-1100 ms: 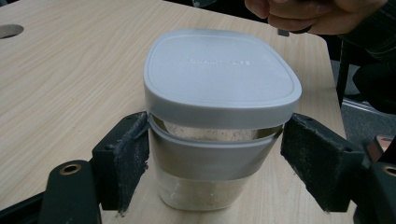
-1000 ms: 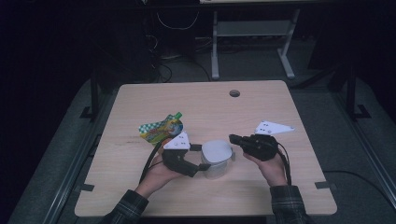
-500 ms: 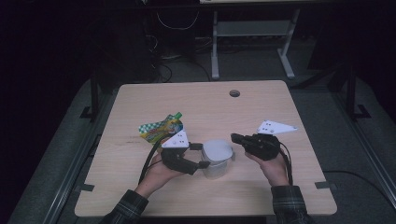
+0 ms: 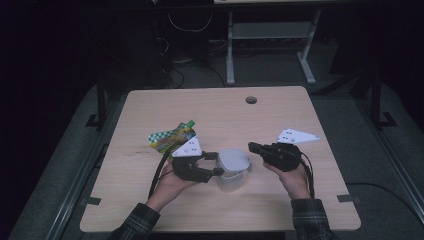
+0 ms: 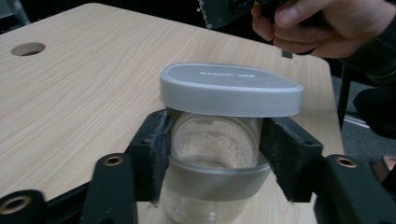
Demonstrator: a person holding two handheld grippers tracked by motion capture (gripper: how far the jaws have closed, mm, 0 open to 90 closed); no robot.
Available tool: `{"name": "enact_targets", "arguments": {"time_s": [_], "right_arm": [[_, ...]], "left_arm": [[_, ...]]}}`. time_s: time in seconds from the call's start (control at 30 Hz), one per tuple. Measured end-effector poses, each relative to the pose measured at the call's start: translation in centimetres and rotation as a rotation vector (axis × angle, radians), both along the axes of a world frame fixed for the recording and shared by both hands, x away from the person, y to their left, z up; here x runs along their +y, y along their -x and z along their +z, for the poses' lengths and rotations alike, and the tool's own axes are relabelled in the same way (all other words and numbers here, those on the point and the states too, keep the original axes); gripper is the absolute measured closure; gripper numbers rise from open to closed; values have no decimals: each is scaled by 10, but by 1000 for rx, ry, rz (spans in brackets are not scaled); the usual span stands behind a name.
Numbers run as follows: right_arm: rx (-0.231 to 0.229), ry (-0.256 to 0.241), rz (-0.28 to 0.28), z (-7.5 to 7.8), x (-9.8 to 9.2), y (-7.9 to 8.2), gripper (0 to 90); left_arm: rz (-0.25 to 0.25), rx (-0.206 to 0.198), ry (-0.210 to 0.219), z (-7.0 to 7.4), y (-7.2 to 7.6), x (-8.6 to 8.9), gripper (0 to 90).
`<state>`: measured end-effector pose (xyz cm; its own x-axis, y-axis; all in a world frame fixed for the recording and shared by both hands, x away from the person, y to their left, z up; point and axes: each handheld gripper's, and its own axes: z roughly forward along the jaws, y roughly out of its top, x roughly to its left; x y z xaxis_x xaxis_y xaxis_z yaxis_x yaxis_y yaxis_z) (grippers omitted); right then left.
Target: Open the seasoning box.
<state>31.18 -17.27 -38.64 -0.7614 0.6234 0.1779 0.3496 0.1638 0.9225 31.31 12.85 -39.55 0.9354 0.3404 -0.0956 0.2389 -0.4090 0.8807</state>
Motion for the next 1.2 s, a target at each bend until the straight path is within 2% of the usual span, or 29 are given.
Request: {"name": "enact_targets", "arguments": {"time_s": [0.07,0.27,0.4,0.53,0.8,1.2], "right_arm": [[0,-1,1,0,0,0,899],[3,-3,1,0,-2,0,899],[3,10,11,0,-1,0,900],[-1,13,7,1,-1,1,900],[6,16,26,-2,0,1,900],[37,40,59,-10,5,4,900]], "left_arm": [[-2,2,-4,-1,0,-1,461],[1,19,-9,-2,-3,-2,611],[-12,31,-16,-2,-5,-2,758],[-23,20,-18,0,-6,-2,899],[-44,5,-47,6,-7,-2,900],[-46,17,-15,7,-9,1,900]]}}
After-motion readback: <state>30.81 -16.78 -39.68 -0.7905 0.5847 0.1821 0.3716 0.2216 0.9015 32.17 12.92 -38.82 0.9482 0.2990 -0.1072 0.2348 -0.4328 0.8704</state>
